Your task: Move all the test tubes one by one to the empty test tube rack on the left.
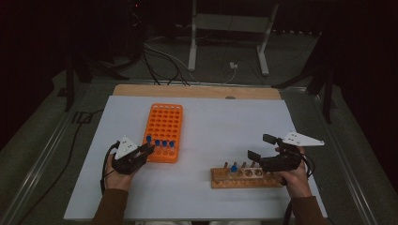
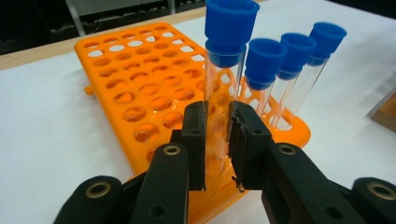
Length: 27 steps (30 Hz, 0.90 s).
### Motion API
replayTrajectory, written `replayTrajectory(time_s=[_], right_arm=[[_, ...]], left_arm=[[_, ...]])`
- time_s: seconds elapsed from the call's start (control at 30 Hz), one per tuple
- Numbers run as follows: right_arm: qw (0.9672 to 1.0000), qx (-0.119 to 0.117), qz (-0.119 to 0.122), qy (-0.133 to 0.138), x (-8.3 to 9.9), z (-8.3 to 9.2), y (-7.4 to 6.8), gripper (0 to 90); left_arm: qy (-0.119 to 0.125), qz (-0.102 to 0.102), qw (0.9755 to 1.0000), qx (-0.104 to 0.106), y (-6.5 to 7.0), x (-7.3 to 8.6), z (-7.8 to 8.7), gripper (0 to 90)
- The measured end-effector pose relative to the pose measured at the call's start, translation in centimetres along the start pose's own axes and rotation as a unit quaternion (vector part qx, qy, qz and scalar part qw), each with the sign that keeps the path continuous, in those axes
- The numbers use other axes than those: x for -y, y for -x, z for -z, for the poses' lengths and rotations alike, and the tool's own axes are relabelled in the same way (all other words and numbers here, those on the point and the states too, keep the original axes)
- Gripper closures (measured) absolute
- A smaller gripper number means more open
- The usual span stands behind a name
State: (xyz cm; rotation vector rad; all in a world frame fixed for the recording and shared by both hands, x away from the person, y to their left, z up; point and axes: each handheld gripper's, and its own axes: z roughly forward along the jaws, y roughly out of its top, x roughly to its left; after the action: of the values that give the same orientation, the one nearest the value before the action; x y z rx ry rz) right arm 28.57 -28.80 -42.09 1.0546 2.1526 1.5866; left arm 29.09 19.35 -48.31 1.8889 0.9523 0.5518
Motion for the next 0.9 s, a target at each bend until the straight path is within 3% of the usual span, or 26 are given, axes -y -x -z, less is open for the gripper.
replayTrajectory(time_s=[0.27, 0.9], right_arm=[[1.0000, -0.002, 0.000, -0.001, 0.05, -0.05, -0.04, 1.5], [1.0000, -0.006, 0.003, -0.004, 0.15, -0.24, -0.19, 1.5]], left_arm=[[-0.018, -0.004, 0.9998, -0.002, 0.06, 0.32, -0.42, 77.8], [-0.035, -0.002, 0.9994, -0.001, -0.02, 0.78, -0.70, 77.9]])
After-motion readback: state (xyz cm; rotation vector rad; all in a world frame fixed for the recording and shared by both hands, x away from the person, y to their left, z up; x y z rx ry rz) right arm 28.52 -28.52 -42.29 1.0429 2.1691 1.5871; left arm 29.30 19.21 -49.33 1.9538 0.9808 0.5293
